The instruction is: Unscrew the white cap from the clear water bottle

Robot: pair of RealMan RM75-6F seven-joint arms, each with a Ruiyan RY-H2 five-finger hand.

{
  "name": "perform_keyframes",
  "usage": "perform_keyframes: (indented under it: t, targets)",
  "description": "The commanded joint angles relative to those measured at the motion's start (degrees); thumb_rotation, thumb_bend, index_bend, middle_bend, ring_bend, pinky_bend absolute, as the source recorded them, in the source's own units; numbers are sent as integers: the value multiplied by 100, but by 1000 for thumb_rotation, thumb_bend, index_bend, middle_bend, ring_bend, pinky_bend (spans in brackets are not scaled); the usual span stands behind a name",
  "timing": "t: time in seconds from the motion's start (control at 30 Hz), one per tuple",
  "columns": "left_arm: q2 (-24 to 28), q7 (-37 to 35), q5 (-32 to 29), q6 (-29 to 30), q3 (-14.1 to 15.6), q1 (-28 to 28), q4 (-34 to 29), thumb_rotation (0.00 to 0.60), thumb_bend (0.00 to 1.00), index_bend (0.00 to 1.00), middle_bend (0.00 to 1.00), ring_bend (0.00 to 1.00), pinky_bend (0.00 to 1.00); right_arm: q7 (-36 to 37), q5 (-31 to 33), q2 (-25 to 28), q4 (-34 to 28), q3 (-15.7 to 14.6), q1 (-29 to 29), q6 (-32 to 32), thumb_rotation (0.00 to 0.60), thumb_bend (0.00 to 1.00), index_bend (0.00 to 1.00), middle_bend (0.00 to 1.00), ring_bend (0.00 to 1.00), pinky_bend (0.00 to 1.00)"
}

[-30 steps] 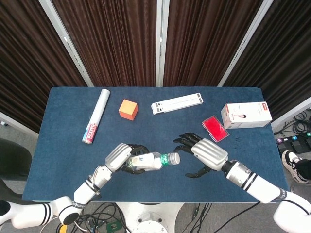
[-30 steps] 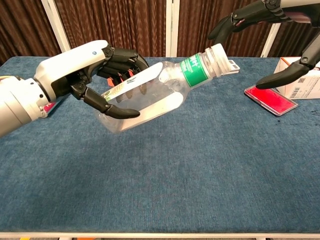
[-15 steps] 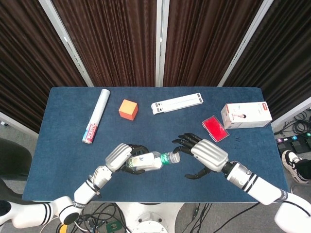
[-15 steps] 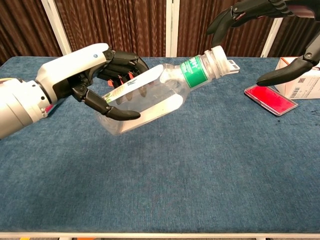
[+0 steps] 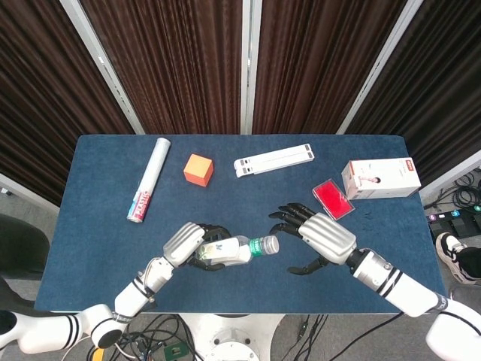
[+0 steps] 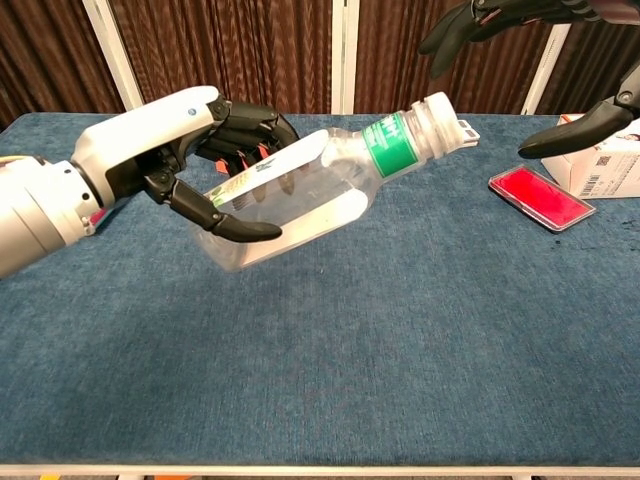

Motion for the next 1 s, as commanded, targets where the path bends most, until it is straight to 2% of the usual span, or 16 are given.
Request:
perform_keyframes:
  t: [0.03, 0.37, 1.0]
  targets:
    - [18, 19, 18, 18, -6, -2, -32, 600, 446, 536, 566, 506, 546, -15, 87, -32, 44, 3, 27, -102, 499, 101, 259, 90, 0, 0]
    - [24, 90, -48, -38, -35, -23, -60, 600, 446, 535, 566, 506, 546, -77, 76, -45, 4, -26, 71, -229, 499, 101, 259, 90, 0, 0]
    - [4, 32, -50, -28, 1, 1, 2, 600, 446, 535, 566, 506, 546, -57, -21, -5, -64, -10, 25, -61, 499, 101, 259, 90, 0, 0]
